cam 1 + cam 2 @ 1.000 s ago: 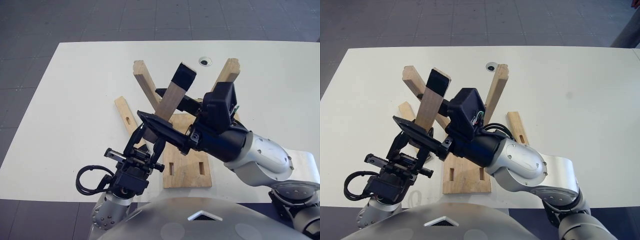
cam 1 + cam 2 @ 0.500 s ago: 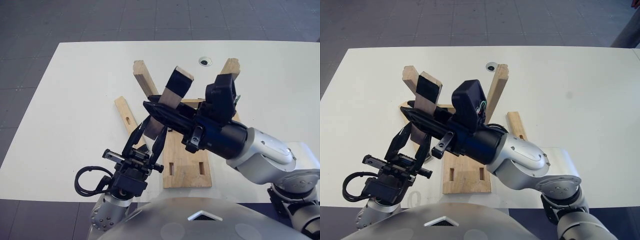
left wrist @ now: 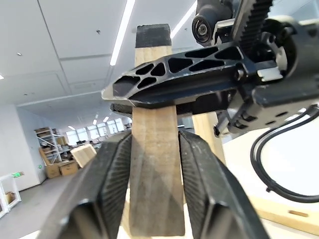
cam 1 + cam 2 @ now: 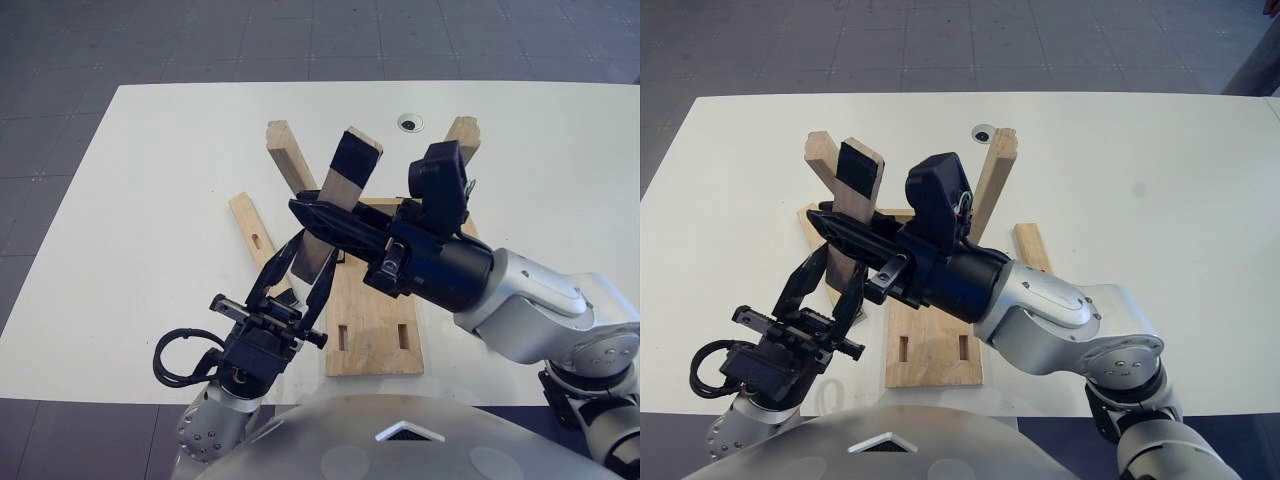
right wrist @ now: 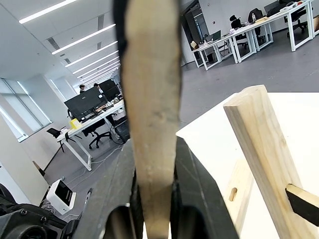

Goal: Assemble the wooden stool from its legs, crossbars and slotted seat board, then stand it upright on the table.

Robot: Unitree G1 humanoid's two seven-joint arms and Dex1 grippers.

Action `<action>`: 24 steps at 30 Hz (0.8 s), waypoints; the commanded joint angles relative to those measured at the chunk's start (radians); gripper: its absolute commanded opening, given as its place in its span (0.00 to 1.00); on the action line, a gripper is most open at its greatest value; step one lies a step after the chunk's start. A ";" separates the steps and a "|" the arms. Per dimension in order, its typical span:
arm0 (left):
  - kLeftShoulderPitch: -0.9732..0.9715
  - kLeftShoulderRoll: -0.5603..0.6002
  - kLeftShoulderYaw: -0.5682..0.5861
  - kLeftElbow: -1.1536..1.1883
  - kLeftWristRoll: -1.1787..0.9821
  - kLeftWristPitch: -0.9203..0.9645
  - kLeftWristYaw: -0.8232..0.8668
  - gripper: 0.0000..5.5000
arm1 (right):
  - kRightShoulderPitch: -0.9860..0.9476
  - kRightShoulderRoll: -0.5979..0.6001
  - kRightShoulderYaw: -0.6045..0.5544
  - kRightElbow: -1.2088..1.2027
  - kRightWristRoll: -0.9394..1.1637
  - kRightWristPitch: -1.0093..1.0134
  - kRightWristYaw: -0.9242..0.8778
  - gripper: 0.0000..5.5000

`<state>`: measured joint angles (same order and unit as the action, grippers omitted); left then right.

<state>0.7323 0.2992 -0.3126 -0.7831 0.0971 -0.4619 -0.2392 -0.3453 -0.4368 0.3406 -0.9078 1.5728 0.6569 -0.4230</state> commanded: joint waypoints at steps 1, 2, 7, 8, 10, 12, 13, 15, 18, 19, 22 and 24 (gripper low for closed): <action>-0.016 0.037 0.003 0.000 -0.035 0.018 -0.035 0.42 | -0.030 0.000 -0.018 0.000 -0.038 -0.011 0.013 0.07; -0.019 0.039 0.004 -0.001 -0.043 0.020 -0.035 0.46 | -0.030 -0.003 -0.023 0.001 -0.045 -0.011 0.015 0.07; -0.013 0.027 0.004 0.009 -0.021 0.027 -0.015 0.60 | -0.016 -0.063 -0.093 -0.023 -0.063 -0.016 0.025 0.07; -0.009 0.026 0.005 0.013 -0.016 0.035 -0.012 0.63 | -0.002 -0.091 -0.125 -0.036 -0.059 -0.020 0.027 0.07; -0.005 0.022 0.008 0.020 -0.011 0.049 -0.006 0.67 | 0.042 -0.154 -0.192 -0.064 -0.046 -0.031 0.032 0.07; -0.003 0.014 0.011 0.029 0.000 0.057 0.003 0.67 | 0.129 -0.239 -0.290 -0.093 -0.013 -0.046 0.048 0.07; -0.001 0.007 0.012 0.034 0.007 0.058 0.009 0.67 | 0.176 -0.279 -0.340 -0.103 0.004 -0.052 0.060 0.07; 0.001 -0.003 0.020 0.044 0.019 0.065 0.022 0.67 | 0.259 -0.341 -0.418 -0.118 0.018 -0.059 0.085 0.07; 0.013 -0.009 0.043 0.066 0.019 0.103 0.035 0.67 | 0.389 -0.429 -0.563 -0.136 0.002 -0.065 0.138 0.07; 0.018 -0.009 0.048 0.073 0.015 0.119 0.036 0.67 | 0.425 -0.451 -0.608 -0.138 -0.013 -0.063 0.157 0.07; 0.038 -0.013 0.092 0.102 0.023 0.181 0.050 0.67 | 0.545 -0.483 -0.706 -0.134 -0.118 -0.047 0.207 0.07; 0.045 -0.017 0.120 0.121 0.002 0.237 0.051 0.67 | 0.612 -0.484 -0.738 -0.136 -0.195 -0.049 0.236 0.07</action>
<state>0.7661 0.2838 -0.2200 -0.6872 0.1123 -0.2825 -0.1956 0.2133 -0.9079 -0.3625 -1.0325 1.4441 0.5968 -0.2149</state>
